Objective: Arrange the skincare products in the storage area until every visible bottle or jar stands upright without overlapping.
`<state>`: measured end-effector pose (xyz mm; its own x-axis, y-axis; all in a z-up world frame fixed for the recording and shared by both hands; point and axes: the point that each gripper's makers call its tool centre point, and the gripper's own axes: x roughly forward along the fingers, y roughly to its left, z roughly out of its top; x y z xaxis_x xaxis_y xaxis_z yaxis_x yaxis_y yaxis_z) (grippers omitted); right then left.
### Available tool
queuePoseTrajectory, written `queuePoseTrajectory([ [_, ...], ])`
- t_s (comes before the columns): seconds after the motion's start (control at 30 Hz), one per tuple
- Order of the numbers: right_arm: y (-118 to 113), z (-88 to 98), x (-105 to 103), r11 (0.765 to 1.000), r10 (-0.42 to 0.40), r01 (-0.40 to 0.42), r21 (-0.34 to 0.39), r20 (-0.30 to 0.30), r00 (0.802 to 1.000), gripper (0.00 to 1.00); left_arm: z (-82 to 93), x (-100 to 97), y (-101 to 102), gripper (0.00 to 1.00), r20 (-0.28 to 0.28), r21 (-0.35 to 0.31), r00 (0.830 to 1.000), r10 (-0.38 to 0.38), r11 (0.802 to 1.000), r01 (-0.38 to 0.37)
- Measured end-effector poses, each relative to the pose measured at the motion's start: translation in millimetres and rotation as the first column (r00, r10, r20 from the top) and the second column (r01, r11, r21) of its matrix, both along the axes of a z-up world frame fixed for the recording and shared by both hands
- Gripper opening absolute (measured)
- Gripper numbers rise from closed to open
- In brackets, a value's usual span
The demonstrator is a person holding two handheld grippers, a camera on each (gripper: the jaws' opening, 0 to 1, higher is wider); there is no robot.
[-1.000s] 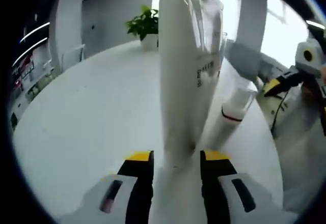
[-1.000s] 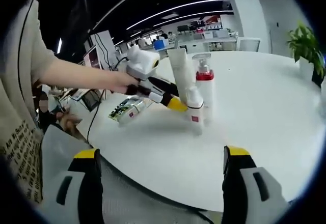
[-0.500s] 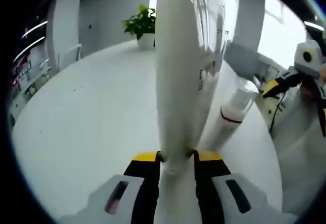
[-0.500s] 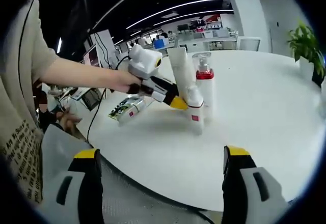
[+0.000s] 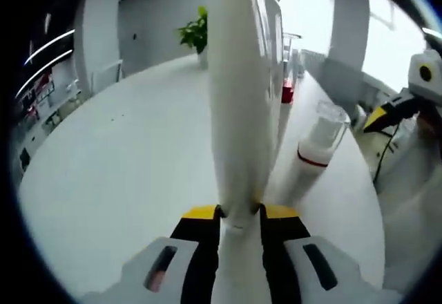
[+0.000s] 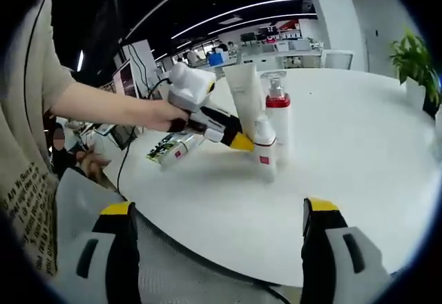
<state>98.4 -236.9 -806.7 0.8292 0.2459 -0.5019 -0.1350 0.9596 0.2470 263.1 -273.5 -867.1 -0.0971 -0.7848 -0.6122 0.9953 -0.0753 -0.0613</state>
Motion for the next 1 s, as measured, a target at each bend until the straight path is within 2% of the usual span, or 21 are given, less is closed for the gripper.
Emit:
queuePoseTrajectory([
  [0.7, 1.3, -1.0, -0.3, 1.0, 0.005, -0.005, -0.004, -0.005, 1.0, 1.0, 1.5, -0.5, 2.4, 0.18, -0.008, -0.003, 1.0, 0.001, 1.0, -0.001],
  [1.0, 2.9, -1.5, -1.2, 1.0, 0.018, -0.018, -0.009, -0.007, 1.0, 1.0, 5.8, -4.0, 8.1, 0.28, -0.018, 0.003, 1.0, -0.001, 1.0, 0.001],
])
